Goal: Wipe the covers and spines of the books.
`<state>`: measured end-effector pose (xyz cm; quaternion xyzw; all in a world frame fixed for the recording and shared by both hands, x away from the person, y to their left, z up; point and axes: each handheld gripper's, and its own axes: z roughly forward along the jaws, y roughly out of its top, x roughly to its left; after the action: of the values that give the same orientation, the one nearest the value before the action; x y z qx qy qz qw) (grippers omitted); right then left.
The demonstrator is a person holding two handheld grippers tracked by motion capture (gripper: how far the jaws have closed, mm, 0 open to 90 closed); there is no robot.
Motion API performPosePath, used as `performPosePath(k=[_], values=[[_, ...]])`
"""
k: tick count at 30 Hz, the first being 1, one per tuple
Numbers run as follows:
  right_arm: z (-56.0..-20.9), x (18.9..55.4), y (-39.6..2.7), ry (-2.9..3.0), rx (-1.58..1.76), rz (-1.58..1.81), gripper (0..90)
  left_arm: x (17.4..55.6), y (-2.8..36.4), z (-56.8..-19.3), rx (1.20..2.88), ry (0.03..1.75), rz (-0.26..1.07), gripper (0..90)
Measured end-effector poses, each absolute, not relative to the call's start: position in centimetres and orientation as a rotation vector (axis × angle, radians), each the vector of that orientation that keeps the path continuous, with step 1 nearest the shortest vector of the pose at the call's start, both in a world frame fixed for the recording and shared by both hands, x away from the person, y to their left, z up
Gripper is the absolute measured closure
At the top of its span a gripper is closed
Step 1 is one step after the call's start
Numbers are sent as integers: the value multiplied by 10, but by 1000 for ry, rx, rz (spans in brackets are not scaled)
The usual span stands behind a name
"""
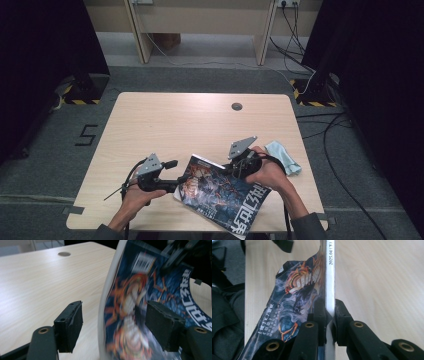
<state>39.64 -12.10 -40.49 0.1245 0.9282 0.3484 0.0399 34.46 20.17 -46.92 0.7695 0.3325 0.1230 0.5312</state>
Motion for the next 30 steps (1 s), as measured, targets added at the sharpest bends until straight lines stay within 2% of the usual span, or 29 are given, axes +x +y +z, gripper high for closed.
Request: performPosePath(k=[8,17,25,30], values=[[-364,402,-135,2745,453,991,833,340,222,-492,2014,997,292,246],[-330,421,-132,2628,489,827,833,341,217,-503,2168,1039,361,222],[-324,442,-119,2566,518,651,832,343,217,-509,2209,1071,370,218],[-331,442,-103,2586,477,564,832,344,219,-509,2211,1089,380,220]])
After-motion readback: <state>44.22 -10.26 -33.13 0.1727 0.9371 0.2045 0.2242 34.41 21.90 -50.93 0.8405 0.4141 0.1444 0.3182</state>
